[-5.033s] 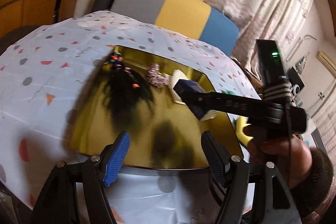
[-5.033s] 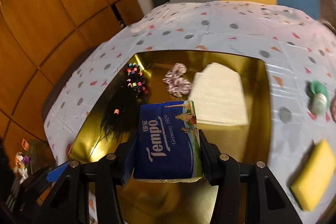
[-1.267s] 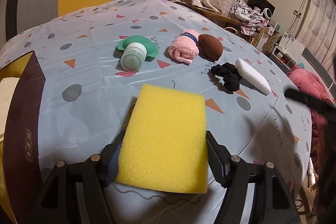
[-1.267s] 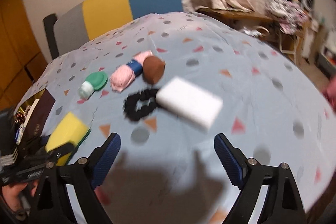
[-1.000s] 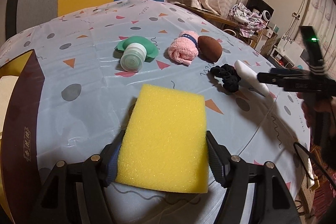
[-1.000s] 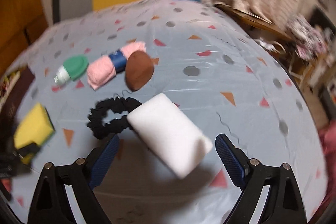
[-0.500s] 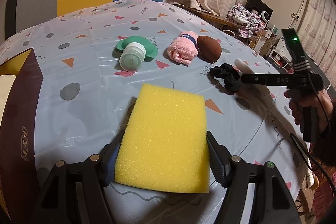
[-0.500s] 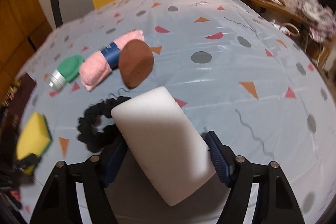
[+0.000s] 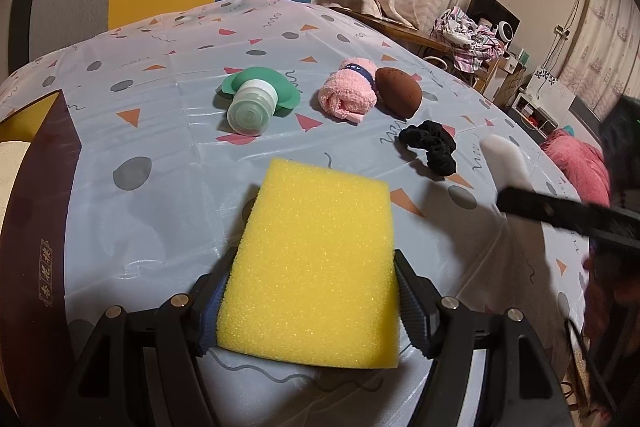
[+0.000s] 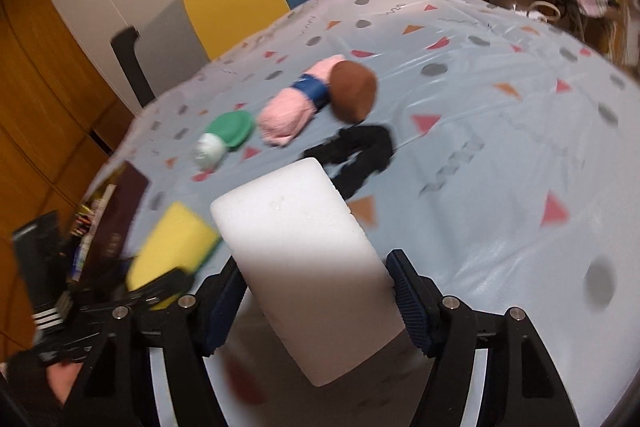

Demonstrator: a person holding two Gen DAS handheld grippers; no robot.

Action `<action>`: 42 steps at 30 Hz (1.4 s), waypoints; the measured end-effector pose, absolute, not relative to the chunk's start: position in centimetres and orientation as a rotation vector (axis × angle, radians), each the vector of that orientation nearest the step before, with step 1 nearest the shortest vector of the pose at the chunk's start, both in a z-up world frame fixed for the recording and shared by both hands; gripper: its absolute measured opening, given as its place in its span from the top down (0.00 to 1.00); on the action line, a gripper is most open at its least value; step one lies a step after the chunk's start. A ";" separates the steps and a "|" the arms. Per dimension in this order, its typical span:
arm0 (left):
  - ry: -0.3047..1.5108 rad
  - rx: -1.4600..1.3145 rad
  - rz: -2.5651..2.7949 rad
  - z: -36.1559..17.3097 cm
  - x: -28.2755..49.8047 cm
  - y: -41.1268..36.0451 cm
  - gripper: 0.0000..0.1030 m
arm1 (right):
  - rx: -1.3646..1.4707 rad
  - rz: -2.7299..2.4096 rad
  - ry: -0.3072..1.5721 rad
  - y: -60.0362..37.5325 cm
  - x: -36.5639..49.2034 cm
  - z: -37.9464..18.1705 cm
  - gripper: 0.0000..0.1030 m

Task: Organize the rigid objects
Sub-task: 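Grasp the white foam block with the right tool and lift it, then lower the yellow sponge into the gold tray and open the left tool while the right tool carries the block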

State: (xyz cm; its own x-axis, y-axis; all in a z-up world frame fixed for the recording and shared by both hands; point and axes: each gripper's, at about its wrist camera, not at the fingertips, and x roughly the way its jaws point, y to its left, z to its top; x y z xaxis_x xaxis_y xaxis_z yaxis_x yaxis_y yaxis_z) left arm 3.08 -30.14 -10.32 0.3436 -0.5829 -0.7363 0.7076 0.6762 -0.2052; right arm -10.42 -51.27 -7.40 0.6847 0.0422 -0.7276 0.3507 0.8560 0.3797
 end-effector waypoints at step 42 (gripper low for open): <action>0.938 -0.296 -0.580 -3.0 8.5 -11.0 0.31 | 0.559 -0.054 0.752 -36.9 -12.3 -4.3 0.32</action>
State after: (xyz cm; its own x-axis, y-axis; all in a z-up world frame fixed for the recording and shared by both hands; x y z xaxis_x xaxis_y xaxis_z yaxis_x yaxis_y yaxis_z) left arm 8.49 -11.01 -2.98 0.4554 -0.5862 -0.6700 0.3377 0.8101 -0.4793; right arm -12.34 -36.89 -4.30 0.7360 0.1485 -0.6605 0.2420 0.8534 0.4616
